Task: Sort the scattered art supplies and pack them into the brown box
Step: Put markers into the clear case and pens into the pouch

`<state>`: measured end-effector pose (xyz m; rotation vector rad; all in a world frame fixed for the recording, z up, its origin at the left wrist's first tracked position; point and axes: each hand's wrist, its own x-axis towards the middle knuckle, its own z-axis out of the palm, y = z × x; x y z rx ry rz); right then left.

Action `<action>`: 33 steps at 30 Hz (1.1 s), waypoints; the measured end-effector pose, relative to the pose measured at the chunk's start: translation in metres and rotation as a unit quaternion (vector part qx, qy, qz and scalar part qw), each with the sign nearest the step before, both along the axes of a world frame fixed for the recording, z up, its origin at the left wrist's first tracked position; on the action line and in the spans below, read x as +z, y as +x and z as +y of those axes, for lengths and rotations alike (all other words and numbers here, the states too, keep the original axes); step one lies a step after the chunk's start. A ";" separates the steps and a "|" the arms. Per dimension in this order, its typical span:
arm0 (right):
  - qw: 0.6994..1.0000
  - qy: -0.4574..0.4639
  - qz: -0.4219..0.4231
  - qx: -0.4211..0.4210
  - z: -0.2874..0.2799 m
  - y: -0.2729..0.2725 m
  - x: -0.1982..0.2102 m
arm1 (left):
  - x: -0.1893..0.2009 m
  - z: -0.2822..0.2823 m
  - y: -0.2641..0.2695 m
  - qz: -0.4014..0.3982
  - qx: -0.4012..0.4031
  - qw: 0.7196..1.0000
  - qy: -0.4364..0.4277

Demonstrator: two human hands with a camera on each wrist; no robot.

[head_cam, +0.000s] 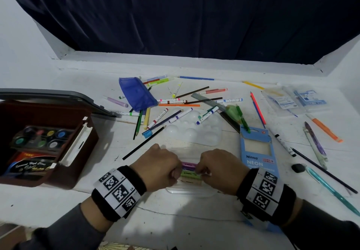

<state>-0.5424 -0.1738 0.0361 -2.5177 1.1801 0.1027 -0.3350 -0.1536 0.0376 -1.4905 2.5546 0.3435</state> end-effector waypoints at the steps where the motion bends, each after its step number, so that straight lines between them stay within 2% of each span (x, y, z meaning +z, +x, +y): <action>1: 1.000 -0.004 0.007 0.002 0.000 0.001 0.000 | 0.000 0.000 0.000 -0.004 -0.001 1.000 -0.003; 7: 0.999 -0.028 0.025 0.000 0.000 0.007 -0.004 | 0.001 0.000 -0.003 -0.037 -0.011 0.999 -0.025; 14: 1.000 -0.020 0.006 0.007 -0.001 0.003 -0.005 | 0.001 -0.002 0.006 0.001 0.010 1.000 -0.006; 19: 0.999 -0.040 -0.004 0.019 0.000 0.001 -0.008 | -0.004 0.004 0.007 0.029 0.017 0.999 -0.024; 22: 0.998 -0.046 -0.051 0.011 0.001 -0.004 -0.009 | -0.006 0.009 0.012 0.088 0.030 0.995 -0.030; 24: 0.992 -0.061 -0.112 -0.013 -0.001 -0.012 -0.010 | -0.009 0.013 0.019 0.173 0.047 0.983 -0.044; 27: 0.976 -0.072 -0.187 -0.082 -0.008 -0.029 -0.017 | -0.015 0.023 0.035 0.307 0.144 0.936 -0.091; 29: 0.975 -0.050 -0.187 -0.110 -0.011 -0.038 -0.021 | -0.020 0.032 0.044 0.331 0.197 0.916 -0.111; 33: 0.979 0.035 -0.171 -0.107 -0.012 -0.042 -0.025 | -0.025 0.043 0.045 0.376 0.231 0.897 0.022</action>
